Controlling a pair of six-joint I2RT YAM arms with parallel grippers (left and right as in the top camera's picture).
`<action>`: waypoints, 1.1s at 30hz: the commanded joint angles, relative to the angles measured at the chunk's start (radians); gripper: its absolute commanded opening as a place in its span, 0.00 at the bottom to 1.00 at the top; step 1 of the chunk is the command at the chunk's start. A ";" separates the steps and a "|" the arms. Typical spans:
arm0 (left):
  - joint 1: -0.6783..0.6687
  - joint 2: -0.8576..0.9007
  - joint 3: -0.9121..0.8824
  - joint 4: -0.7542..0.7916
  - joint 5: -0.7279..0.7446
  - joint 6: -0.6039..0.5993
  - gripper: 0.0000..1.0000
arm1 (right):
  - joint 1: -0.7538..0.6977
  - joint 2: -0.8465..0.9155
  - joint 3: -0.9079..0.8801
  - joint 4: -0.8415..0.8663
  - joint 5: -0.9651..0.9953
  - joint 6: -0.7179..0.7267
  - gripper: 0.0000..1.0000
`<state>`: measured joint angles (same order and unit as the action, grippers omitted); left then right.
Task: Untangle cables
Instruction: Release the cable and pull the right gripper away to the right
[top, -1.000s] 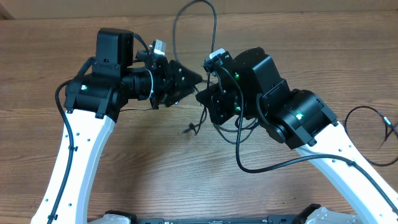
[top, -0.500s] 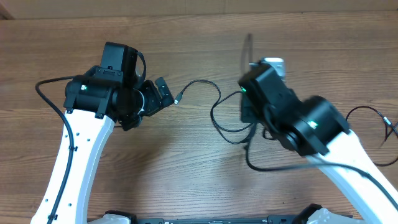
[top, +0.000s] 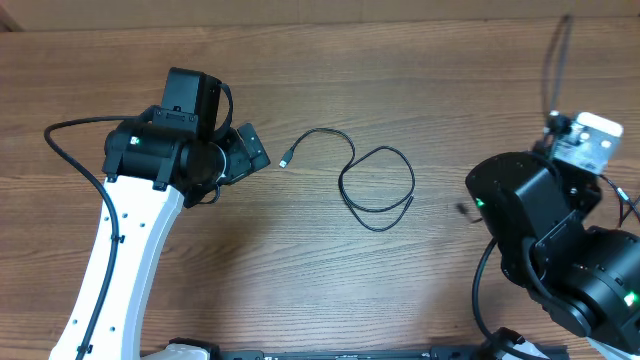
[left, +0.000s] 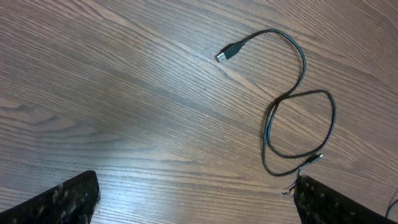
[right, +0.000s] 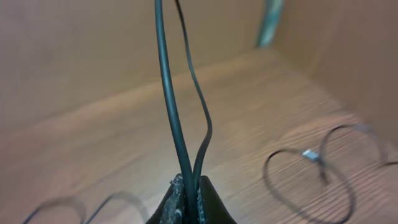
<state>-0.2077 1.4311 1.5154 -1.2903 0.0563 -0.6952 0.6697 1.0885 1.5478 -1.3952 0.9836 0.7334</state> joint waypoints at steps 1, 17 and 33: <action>-0.003 0.001 0.001 0.000 -0.023 0.023 1.00 | -0.019 0.007 0.002 0.001 0.198 0.104 0.04; -0.002 0.001 0.001 0.000 -0.023 0.023 1.00 | -0.762 0.408 0.003 0.916 -0.451 -0.413 0.04; -0.002 0.001 0.001 0.000 -0.023 0.023 1.00 | -1.070 0.880 0.005 0.990 -0.806 -0.525 0.89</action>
<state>-0.2077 1.4311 1.5135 -1.2907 0.0475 -0.6949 -0.4068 1.9316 1.5463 -0.3882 0.3145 0.2310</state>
